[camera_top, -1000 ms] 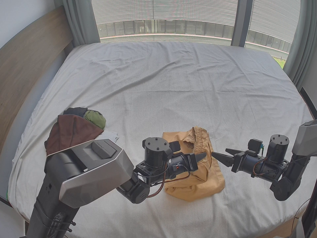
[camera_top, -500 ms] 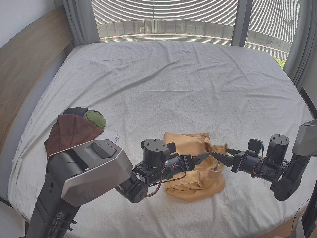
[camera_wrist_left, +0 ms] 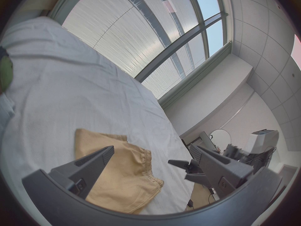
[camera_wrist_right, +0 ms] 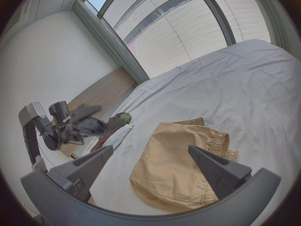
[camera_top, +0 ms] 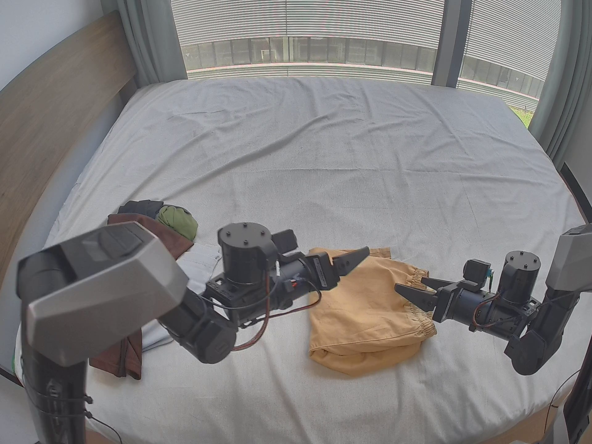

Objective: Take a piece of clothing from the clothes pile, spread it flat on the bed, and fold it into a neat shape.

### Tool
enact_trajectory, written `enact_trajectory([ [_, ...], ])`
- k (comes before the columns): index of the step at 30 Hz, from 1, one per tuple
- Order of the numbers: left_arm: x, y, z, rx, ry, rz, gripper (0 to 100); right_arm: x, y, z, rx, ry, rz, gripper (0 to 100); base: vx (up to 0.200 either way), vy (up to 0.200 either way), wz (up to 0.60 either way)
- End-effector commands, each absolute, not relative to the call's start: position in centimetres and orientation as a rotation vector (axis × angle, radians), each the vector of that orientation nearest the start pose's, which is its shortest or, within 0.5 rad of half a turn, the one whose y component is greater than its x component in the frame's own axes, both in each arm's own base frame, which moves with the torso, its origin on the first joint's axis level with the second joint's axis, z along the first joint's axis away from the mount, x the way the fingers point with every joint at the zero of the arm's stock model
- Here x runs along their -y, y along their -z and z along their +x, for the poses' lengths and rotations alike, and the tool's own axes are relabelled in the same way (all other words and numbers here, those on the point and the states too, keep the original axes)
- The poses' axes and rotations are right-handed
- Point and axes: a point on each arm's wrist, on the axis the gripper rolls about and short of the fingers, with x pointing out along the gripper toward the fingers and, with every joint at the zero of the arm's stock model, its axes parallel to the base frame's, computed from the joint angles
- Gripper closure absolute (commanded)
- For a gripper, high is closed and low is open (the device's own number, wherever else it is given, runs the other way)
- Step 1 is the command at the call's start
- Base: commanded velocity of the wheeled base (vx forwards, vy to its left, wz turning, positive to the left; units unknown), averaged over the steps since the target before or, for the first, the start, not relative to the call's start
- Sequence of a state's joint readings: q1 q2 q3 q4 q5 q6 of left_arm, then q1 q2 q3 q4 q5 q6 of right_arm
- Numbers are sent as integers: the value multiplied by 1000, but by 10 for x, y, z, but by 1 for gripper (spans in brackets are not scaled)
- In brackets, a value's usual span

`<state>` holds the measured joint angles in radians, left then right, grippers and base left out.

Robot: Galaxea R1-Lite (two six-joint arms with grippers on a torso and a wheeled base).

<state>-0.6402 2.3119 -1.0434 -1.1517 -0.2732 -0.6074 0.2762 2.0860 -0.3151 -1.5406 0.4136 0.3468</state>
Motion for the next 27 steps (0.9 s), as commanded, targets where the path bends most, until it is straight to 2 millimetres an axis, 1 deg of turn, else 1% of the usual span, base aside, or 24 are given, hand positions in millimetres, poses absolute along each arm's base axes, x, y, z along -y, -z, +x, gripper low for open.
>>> enact_trajectory([
  [1,204,-140,313,-234,813,-511,0,-87,-52,271,-353,-643,347,0,0,0,0],
  [3,189,-151,306,-210,800,-506,0,-87,-51,271,-356,-640,347,0,0,0,0],
  [5,181,-155,303,-201,788,-503,0,-87,-51,271,-357,-640,348,0,0,0,0],
  [6,170,-159,300,-189,770,-499,0,-87,-50,271,-362,-639,348,0,0,0,0],
  [7,164,-162,298,-180,763,-496,0,-87,-50,270,-364,-640,348,0,0,0,0],
  [10,151,-167,294,-167,755,-495,0,-88,-48,270,-370,-641,347,0,0,0,0],
  [14,129,-164,287,-175,743,-469,0,-87,-41,272,-394,-630,346,0,0,0,0],
  [15,128,-164,287,-173,744,-466,0,-87,-41,272,-394,-630,346,0,0,0,0],
  [16,113,-163,284,-171,748,-436,0,-86,-39,272,-400,-627,347,0,0,0,0],
  [18,99,-160,281,-175,743,-421,0,-86,-38,272,-403,-623,348,0,0,0,0],
  [19,98,-160,281,-174,744,-419,0,-86,-38,272,-403,-623,348,0,0,0,0],
  [20,83,-160,274,-169,729,-412,0,-84,-38,273,-401,-619,348,0,0,0,0],
  [23,65,-159,262,-166,702,-389,0,-84,-38,273,-401,-618,348,0,0,0,0],
  [25,53,-163,255,-143,691,-372,0,-81,-38,274,-401,-608,350,0,0,0,0],
  [27,47,-164,254,-141,683,-375,0,-80,-37,276,-396,-603,351,0,0,0,0],
])
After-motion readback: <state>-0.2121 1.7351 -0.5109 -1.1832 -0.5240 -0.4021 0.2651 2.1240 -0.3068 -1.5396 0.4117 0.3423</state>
